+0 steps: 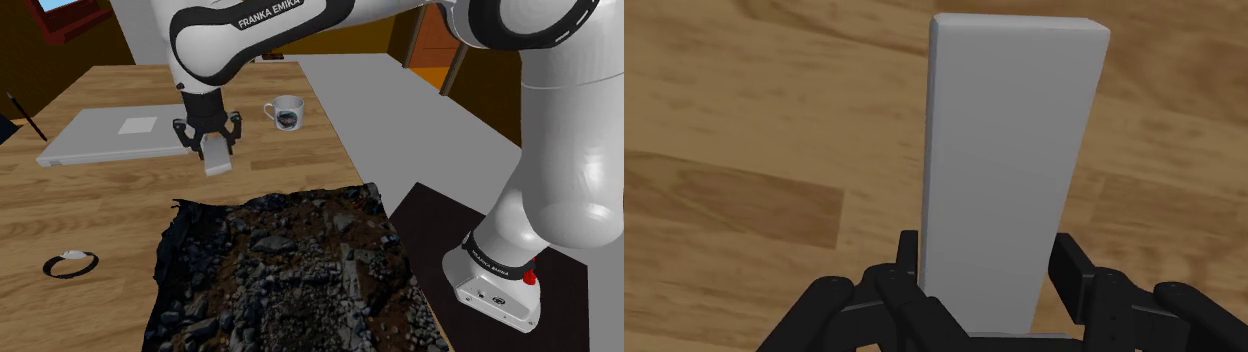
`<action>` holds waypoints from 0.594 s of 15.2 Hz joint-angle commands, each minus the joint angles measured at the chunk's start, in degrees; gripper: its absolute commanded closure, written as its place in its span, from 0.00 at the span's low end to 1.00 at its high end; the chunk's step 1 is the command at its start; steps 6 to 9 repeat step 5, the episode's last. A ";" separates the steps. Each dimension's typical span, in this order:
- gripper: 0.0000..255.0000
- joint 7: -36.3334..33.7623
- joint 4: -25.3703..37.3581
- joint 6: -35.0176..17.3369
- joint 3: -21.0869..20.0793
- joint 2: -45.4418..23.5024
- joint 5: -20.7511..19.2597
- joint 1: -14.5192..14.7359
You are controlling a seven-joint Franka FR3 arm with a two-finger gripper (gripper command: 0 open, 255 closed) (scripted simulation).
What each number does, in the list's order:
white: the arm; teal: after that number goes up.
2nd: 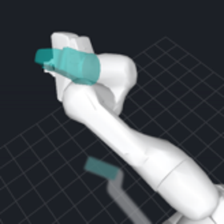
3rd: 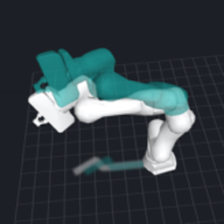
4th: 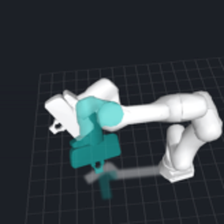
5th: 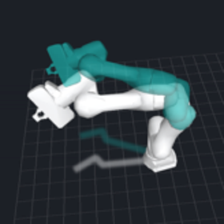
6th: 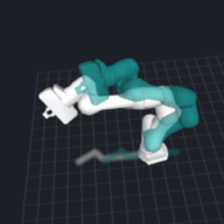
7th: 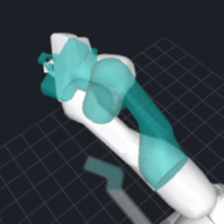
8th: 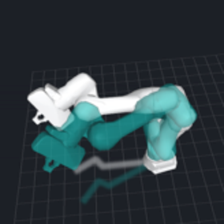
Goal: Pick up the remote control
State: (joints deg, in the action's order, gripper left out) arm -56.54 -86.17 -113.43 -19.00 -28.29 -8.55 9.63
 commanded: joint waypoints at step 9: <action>1.00 0.13 1.90 2.72 -0.21 0.86 0.33 0.06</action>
